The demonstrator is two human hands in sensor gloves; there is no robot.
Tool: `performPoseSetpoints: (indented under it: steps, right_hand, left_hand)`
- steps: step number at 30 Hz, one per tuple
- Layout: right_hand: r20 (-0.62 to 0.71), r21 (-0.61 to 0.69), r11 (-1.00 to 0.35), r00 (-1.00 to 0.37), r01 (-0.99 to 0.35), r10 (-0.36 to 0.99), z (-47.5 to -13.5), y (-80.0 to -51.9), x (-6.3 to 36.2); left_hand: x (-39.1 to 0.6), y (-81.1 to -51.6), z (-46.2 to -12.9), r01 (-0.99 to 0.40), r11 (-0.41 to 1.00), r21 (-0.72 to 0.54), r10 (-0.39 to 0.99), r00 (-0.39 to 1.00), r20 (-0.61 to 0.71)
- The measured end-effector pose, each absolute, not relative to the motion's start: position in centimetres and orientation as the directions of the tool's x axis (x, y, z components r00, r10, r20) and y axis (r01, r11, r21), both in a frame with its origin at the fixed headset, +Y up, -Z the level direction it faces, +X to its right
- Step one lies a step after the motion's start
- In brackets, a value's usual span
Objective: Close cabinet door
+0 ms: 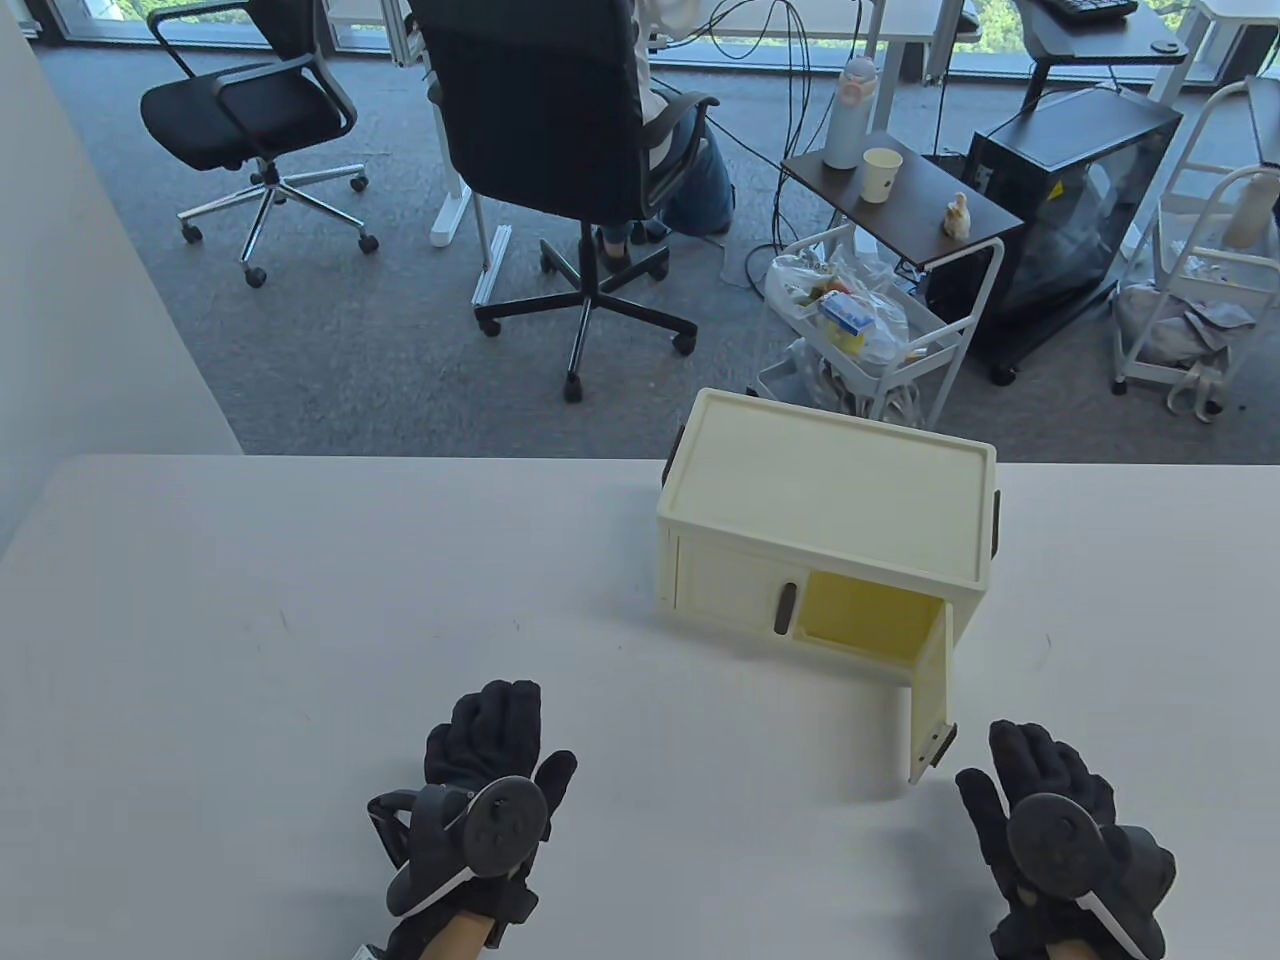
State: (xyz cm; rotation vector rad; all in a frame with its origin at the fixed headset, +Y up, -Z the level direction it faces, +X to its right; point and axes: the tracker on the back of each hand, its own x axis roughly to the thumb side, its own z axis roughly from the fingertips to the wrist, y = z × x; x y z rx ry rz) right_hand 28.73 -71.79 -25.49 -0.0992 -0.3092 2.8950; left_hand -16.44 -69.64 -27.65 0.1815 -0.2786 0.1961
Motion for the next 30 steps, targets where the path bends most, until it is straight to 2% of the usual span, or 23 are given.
performPoseSetpoints:
  steps: [12, 30]
  right_hand:
    - [-0.051, -0.137, -0.953, -0.958, -0.272, 0.281, -27.4, -71.8, 28.7]
    - [-0.029, -0.112, -0.962, -0.967, -0.248, 0.252, -29.1, -71.2, 26.1]
  left_hand:
    - [-17.1, -70.1, -28.1, -0.244, 0.962, 0.123, 0.204, 0.941, 0.271]
    - [-17.6, -70.0, -28.1, -0.28, 0.955, 0.098, 0.248, 0.934, 0.256]
